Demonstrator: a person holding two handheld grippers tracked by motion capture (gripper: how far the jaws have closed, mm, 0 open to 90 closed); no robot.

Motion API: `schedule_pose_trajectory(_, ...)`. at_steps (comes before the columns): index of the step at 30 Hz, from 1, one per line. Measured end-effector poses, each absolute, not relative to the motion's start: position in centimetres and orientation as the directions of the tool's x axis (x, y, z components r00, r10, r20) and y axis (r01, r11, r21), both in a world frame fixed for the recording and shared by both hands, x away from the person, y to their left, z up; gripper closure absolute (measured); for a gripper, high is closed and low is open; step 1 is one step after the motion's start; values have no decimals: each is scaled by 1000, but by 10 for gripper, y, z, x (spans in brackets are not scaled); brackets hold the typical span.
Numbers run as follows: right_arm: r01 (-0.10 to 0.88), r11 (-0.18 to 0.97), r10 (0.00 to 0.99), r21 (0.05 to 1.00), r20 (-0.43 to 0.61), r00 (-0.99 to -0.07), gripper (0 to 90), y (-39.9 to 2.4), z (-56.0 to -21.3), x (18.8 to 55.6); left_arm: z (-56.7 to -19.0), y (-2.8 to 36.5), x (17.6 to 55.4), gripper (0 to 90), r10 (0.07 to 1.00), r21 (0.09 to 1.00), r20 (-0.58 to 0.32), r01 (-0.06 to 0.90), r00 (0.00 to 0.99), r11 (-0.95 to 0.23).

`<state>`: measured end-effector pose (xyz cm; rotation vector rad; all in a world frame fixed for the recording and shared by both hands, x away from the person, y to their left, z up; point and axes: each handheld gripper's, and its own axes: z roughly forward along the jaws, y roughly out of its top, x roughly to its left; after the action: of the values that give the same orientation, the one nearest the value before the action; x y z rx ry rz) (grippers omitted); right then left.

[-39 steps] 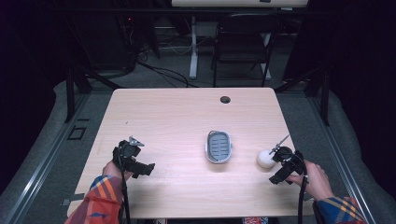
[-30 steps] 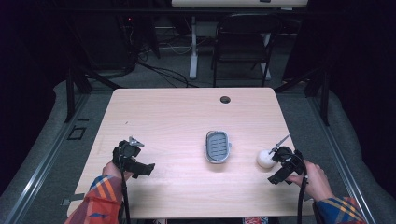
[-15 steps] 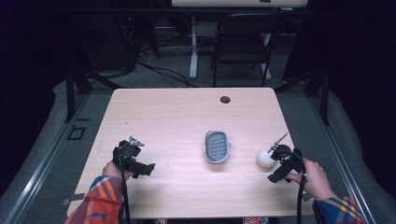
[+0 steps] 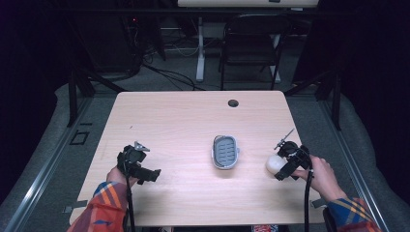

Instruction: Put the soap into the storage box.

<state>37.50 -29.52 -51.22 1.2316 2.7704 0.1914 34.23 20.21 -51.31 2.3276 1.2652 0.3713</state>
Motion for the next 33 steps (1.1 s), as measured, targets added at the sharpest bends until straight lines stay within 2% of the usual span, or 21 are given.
schedule_pose_trajectory(2, 714, 692, 721, 100, -49, -692, 3, -293, -511, 382, -513, 202, 342, 1, 841, 516, 16, 716, 540, -470)
schedule_pose_trajectory(3, 736, 662, 746, 140, -31, -665, 3, -292, -516, 382, -513, 202, 342, 2, 841, 517, 16, 716, 541, -470)
schedule_pose_trajectory(5, 737, 661, 746, 144, -21, -665, 2, -289, -518, 386, -513, 202, 342, 1, 841, 517, 15, 716, 540, -469)
schedule_pose_trajectory(6, 728, 674, 736, 121, -25, -677, 2, -288, -517, 389, -513, 202, 342, 1, 841, 516, 15, 716, 540, -469)
schedule_pose_trajectory(13, 739, 662, 745, 127, 3, -667, 0, -282, -521, 401, -513, 202, 342, 1, 841, 517, 15, 716, 541, -470)
schedule_pose_trajectory(14, 724, 685, 726, 82, 2, -688, 0, -280, -520, 407, -513, 202, 342, 1, 840, 516, 14, 716, 542, -470)
schedule_pose_trajectory(15, 748, 650, 753, 134, 18, -658, 0, -278, -525, 406, -513, 202, 342, 1, 841, 517, 14, 716, 541, -469)
schedule_pose_trajectory(20, 723, 688, 723, 65, 16, -690, 1, -275, -524, 414, -513, 202, 342, 1, 841, 516, 13, 716, 542, -470)
schedule_pose_trajectory(22, 748, 656, 750, 101, 30, -661, 84, -273, -528, 413, -513, 202, 342, 1, 840, 516, 13, 716, 542, -470)
schedule_pose_trajectory(23, 748, 656, 750, 101, 30, -661, 84, -273, -528, 413, -513, 202, 342, 1, 840, 516, 13, 716, 542, -470)
schedule_pose_trajectory(24, 731, 680, 731, 56, 22, -682, 87, -273, -527, 416, -513, 202, 343, 1, 840, 516, 14, 716, 542, -470)
schedule_pose_trajectory(26, 742, 667, 742, 74, 27, -670, 119, -272, -530, 415, -513, 202, 342, 1, 840, 515, 13, 716, 543, -471)
schedule_pose_trajectory(28, 721, 692, 721, 26, 4, -692, 141, -271, -527, 418, -513, 202, 342, 1, 840, 516, 13, 716, 542, -470)
schedule_pose_trajectory(31, 754, 653, 754, 74, 26, -656, 156, -271, -533, 416, -513, 202, 342, 1, 840, 515, 14, 716, 542, -471)
schedule_pose_trajectory(32, 739, 672, 739, 47, 14, -673, 170, -271, -531, 418, -513, 202, 342, 1, 840, 515, 15, 716, 542, -471)
schedule_pose_trajectory(33, 752, 656, 752, 65, 22, -658, 179, -271, -534, 417, -513, 202, 342, 1, 840, 516, 15, 716, 542, -471)
